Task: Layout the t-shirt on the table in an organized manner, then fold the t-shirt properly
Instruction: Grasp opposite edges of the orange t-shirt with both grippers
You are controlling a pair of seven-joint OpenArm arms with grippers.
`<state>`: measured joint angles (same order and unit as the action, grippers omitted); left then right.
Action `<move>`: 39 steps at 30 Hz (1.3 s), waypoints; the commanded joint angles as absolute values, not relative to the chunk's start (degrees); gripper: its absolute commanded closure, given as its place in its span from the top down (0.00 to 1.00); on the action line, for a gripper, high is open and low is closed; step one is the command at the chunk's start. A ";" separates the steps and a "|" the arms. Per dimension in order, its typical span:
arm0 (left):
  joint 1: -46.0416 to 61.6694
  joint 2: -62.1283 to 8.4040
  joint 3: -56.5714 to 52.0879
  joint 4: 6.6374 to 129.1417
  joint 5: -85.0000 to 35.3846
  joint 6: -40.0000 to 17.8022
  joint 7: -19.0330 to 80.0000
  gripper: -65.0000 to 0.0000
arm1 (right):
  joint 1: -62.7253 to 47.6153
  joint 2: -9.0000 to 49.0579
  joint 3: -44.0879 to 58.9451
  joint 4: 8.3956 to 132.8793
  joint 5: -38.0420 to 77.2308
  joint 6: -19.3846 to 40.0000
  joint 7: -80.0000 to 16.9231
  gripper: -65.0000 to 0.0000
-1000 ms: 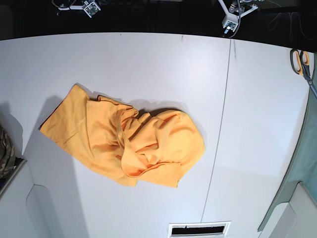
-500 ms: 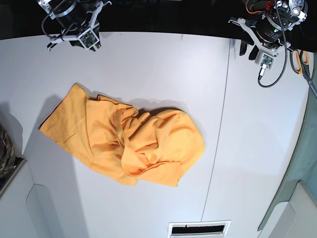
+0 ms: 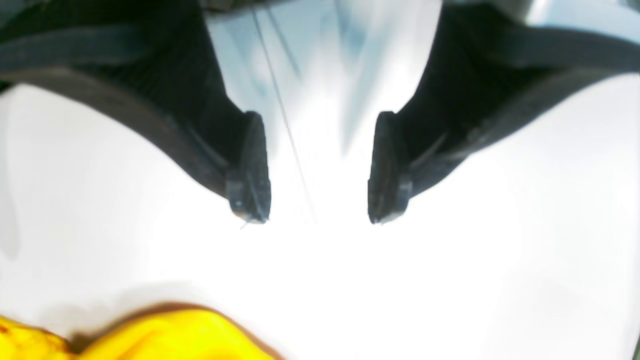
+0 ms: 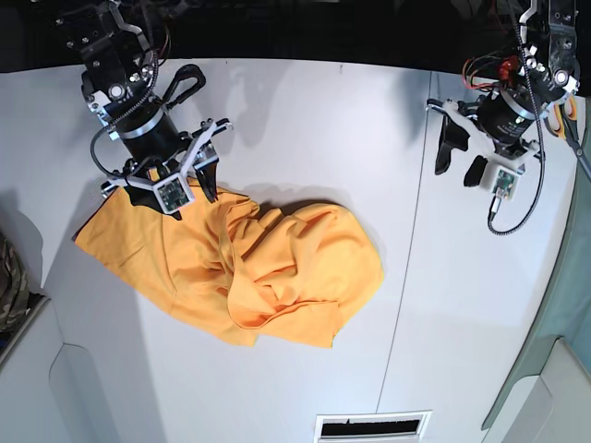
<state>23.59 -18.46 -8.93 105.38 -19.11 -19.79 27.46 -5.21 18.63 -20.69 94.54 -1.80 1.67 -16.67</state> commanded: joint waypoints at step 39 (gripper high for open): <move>-23.92 -7.53 4.16 44.18 -9.39 -12.01 13.54 0.00 | 4.29 6.02 -19.84 79.96 -12.51 -8.97 -16.73 0.00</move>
